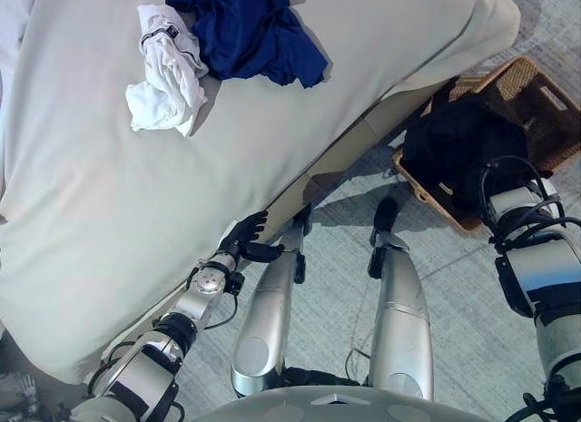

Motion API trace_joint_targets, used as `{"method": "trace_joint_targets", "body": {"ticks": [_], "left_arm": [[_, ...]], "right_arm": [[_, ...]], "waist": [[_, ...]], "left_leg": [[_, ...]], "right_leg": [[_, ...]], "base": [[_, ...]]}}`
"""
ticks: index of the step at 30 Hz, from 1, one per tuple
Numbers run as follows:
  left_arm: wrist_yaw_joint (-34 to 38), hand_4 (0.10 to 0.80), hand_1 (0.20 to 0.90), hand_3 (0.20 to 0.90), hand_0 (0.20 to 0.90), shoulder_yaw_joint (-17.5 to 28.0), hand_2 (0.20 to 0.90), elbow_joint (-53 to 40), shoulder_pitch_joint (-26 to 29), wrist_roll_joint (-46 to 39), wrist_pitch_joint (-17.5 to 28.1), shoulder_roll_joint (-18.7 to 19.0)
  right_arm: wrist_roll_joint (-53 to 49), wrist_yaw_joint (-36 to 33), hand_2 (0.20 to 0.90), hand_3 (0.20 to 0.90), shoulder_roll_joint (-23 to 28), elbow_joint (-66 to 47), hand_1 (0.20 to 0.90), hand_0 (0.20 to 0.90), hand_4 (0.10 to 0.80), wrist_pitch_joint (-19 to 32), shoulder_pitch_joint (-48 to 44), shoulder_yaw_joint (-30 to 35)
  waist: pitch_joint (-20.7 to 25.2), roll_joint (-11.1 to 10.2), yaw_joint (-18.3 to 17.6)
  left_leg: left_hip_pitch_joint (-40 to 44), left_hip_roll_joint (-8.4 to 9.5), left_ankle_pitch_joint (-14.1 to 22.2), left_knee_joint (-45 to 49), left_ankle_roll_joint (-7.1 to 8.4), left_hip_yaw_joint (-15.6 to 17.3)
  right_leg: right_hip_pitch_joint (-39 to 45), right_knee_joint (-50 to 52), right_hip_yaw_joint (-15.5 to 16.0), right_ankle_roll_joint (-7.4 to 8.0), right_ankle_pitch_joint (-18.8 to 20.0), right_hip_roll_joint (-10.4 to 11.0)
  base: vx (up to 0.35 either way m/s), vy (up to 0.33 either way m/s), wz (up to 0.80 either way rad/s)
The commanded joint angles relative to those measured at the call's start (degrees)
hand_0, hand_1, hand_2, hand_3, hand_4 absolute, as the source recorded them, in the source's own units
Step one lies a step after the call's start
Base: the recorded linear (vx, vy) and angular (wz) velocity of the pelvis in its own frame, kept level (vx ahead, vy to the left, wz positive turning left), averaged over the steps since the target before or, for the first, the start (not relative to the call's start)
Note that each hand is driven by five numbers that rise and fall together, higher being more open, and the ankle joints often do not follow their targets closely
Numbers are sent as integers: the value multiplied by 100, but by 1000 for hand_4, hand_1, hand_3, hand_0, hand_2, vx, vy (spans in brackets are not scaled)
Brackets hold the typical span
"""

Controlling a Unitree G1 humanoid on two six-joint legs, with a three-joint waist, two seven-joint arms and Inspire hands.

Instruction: Pick up the clothes from the bed and place them into the basket

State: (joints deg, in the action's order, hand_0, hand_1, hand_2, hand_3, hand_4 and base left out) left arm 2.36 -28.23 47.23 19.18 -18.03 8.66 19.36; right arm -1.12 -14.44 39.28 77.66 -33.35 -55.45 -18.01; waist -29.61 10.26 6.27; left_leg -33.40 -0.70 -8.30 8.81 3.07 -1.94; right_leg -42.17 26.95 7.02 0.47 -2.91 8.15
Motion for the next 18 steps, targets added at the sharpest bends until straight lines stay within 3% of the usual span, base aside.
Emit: {"method": "trace_joint_targets", "body": {"ticks": [1,2,6,10,14,16,18], "left_arm": [[-18,800,900,900,900,164,900,-143,-334,77,-116,366],[-21,800,900,900,900,173,900,-145,-352,76,-121,376],[-42,800,900,900,900,381,900,-221,-698,17,-107,521],[47,800,900,900,900,666,900,-128,-925,-112,-120,440],[35,800,900,900,900,1004,900,192,-947,-101,-105,229],[33,800,900,900,900,1163,900,302,-968,-51,-107,112],[47,800,900,900,900,1294,900,455,-1031,61,-88,-40]], "right_arm": [[-217,-524,900,900,614,39,900,900,800,189,248,21],[-232,-618,900,900,638,12,900,900,800,291,259,53],[-541,-1875,900,900,1069,-1057,900,900,800,1504,474,554],[-252,-2458,900,900,1295,-3425,900,900,800,1374,1347,1201],[708,-2362,900,900,1180,-5841,900,900,800,1344,2356,2066],[815,-2096,900,900,966,-6884,900,900,800,1578,2704,2243],[733,-1391,900,900,635,-7772,900,900,800,2176,2941,2169]], "waist": [[-19,-23,-19],[-19,-39,-22],[-19,-322,-156],[-19,-622,-435],[-18,-886,-676],[28,-986,-738],[220,-1101,-743]], "left_leg": [[-296,284,443,575,-321,-152],[-273,281,444,562,-322,-156],[136,182,459,246,-295,-122],[661,95,486,-44,-244,25],[1247,76,577,-181,-249,163],[1477,100,673,-192,-267,206],[1678,146,738,-224,-292,228]], "right_leg": [[277,-132,159,-118,-90,-437],[305,-163,156,-110,-71,-441],[738,-694,47,1,194,-568],[1191,-1053,-104,85,303,-640],[1746,-1284,-207,169,315,-639],[1972,-1363,-254,206,290,-603],[2200,-1535,-296,249,359,-529]], "base": [[17,11,8],[24,35,8],[17,99,-7],[27,210,-23],[32,234,-18],[45,207,-10],[78,208,-7]]}}
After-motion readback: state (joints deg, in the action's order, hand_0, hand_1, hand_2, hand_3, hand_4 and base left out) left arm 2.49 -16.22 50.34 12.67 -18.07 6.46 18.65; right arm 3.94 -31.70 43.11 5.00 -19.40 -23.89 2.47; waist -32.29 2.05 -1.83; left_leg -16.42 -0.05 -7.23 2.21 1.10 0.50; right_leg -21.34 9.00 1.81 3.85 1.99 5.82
